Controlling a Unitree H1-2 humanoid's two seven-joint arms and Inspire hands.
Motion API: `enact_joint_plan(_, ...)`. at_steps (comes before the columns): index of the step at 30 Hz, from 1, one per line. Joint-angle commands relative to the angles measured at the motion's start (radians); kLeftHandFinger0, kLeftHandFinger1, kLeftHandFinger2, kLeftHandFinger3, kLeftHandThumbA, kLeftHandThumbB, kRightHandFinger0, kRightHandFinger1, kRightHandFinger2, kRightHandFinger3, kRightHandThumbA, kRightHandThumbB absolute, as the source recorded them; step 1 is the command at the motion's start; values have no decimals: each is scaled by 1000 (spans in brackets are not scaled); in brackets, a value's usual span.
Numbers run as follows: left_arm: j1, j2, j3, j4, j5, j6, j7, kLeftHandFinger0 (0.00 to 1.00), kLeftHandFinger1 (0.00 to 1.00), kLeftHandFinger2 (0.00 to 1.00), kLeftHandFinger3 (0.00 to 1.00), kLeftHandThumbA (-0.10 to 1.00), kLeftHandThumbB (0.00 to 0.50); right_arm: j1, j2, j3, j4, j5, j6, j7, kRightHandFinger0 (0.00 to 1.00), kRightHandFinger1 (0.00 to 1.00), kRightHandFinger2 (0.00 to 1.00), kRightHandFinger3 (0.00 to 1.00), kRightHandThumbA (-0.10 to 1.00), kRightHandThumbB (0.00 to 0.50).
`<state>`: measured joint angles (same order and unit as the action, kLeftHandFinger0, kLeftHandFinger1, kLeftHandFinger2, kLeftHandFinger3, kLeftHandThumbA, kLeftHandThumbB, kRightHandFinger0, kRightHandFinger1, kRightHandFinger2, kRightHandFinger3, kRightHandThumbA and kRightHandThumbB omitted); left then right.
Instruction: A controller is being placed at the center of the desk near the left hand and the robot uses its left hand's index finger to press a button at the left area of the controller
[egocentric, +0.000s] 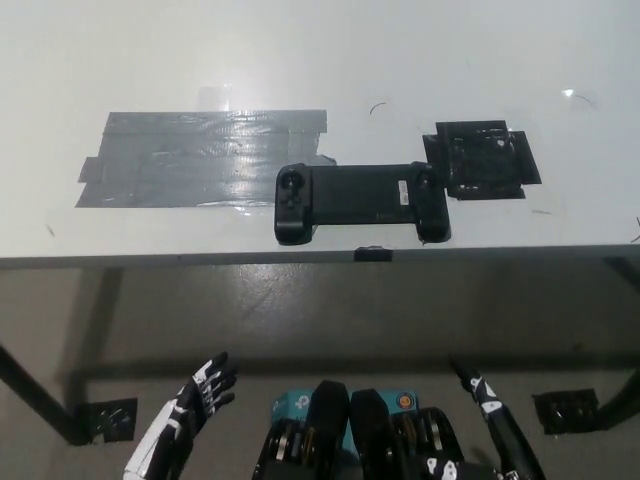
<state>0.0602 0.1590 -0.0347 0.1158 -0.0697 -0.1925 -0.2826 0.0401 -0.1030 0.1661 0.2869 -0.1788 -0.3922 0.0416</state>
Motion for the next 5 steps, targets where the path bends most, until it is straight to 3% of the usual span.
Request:
enact_joint_plan(1,15,-24,20,-16,83,-143,94,1000,1000,1000,1000,1000,260,18,-4,5,-10,17,-78,1,1000,1000,1000,1000,1000,302)
enact_joint_plan(5,22,-41,14,-7,99,-188,102,1000,1000,1000,1000,1000,235,35,-5,3,-16,13,-78,-3,1000,1000,1000,1000,1000,306)
